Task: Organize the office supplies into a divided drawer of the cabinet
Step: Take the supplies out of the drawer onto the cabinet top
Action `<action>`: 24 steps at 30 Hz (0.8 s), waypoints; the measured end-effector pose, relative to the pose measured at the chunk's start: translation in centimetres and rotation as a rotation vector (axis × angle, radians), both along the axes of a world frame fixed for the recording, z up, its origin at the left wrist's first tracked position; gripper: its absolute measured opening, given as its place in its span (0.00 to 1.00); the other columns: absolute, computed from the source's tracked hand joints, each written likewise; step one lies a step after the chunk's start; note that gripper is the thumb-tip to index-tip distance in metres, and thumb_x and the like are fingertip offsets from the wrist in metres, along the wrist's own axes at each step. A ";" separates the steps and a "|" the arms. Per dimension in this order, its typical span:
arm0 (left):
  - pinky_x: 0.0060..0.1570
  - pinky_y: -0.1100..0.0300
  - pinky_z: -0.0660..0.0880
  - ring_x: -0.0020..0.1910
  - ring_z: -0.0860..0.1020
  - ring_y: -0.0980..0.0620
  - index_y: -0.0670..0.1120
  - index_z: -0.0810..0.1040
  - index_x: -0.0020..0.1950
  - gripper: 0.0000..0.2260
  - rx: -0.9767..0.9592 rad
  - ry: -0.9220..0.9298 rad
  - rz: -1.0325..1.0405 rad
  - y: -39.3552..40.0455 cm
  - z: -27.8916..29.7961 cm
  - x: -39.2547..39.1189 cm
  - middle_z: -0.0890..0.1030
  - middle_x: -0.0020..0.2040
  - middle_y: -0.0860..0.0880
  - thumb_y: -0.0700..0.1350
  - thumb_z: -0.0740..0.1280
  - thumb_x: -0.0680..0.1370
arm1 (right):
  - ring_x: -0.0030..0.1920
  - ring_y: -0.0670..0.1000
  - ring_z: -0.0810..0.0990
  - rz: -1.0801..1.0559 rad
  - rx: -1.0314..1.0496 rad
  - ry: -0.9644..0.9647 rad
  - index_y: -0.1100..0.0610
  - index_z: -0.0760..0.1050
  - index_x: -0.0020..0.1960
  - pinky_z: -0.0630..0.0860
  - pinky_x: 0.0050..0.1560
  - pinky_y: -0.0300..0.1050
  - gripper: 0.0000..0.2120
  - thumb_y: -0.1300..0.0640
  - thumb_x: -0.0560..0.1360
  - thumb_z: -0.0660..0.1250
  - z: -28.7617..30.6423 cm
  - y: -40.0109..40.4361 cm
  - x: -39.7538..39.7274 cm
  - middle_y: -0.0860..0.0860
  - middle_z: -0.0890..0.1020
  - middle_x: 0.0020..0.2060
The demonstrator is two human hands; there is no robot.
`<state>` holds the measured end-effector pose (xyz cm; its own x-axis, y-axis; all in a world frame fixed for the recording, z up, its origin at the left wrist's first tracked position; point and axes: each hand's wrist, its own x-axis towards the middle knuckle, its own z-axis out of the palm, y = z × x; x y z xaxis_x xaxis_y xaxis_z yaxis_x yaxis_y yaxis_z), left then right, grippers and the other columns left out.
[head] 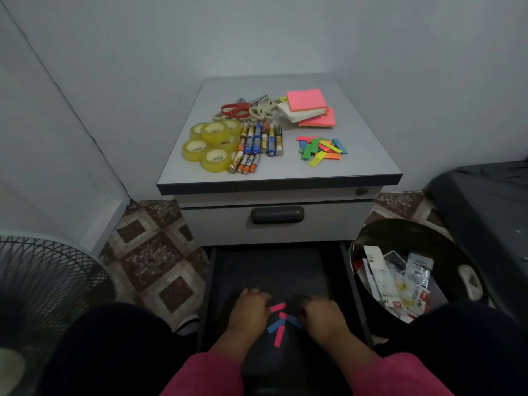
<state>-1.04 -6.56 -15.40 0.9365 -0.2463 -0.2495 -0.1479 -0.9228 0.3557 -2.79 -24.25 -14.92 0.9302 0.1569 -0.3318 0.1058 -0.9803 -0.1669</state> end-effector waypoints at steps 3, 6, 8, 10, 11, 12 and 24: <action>0.65 0.56 0.66 0.66 0.66 0.45 0.51 0.67 0.73 0.23 0.073 0.128 -0.041 -0.3 -1.1 -0.6 0.69 0.66 0.46 0.52 0.64 0.78 | 0.65 0.54 0.71 0.023 -0.018 0.044 0.50 0.68 0.70 0.65 0.63 0.44 0.22 0.42 0.80 0.55 -1.3 0.9 0.0 0.54 0.74 0.65; 0.64 0.54 0.67 0.65 0.66 0.44 0.53 0.67 0.72 0.23 0.123 0.127 -0.058 -0.8 -1.7 -1.0 0.68 0.65 0.45 0.55 0.63 0.78 | 0.66 0.55 0.70 0.057 -0.064 0.021 0.51 0.64 0.72 0.64 0.63 0.45 0.21 0.48 0.81 0.54 -2.0 1.5 0.0 0.54 0.73 0.66; 0.63 0.54 0.67 0.65 0.66 0.44 0.51 0.69 0.70 0.20 0.140 0.108 -0.052 -1.2 -2.0 -1.1 0.68 0.65 0.45 0.54 0.63 0.78 | 0.65 0.55 0.71 0.060 -0.096 0.005 0.52 0.65 0.71 0.64 0.62 0.46 0.19 0.50 0.82 0.53 -2.4 1.5 0.0 0.54 0.74 0.65; 0.62 0.55 0.66 0.65 0.66 0.44 0.49 0.70 0.68 0.18 0.162 0.088 -0.046 -1.5 -2.2 -1.2 0.69 0.64 0.44 0.52 0.62 0.79 | 0.64 0.55 0.71 0.062 -0.129 -0.005 0.53 0.68 0.69 0.64 0.61 0.47 0.18 0.51 0.82 0.52 -2.7 1.6 0.0 0.55 0.74 0.64; 0.62 0.54 0.66 0.65 0.66 0.44 0.48 0.70 0.67 0.18 0.170 0.078 -0.044 -1.7 -2.2 -1.2 0.69 0.64 0.44 0.52 0.62 0.79 | 0.64 0.55 0.72 0.061 -0.138 -0.008 0.54 0.69 0.68 0.64 0.61 0.47 0.17 0.51 0.82 0.53 -2.8 1.6 0.1 0.55 0.75 0.63; 0.62 0.54 0.66 0.65 0.66 0.44 0.47 0.70 0.66 0.17 0.170 0.073 -0.036 -1.9 -2.3 -1.2 0.69 0.64 0.44 0.51 0.61 0.79 | 0.64 0.55 0.72 0.058 -0.143 -0.008 0.54 0.70 0.67 0.64 0.61 0.47 0.17 0.52 0.82 0.53 -2.9 1.6 0.1 0.55 0.75 0.63; 0.60 0.56 0.67 0.61 0.74 0.45 0.42 0.76 0.60 0.16 0.080 0.126 0.142 -2.6 -3.4 -1.1 0.76 0.61 0.43 0.52 0.62 0.79 | 0.65 0.55 0.71 -0.048 -0.097 0.082 0.56 0.69 0.68 0.65 0.63 0.47 0.18 0.54 0.80 0.56 -3.2 1.7 0.3 0.55 0.74 0.65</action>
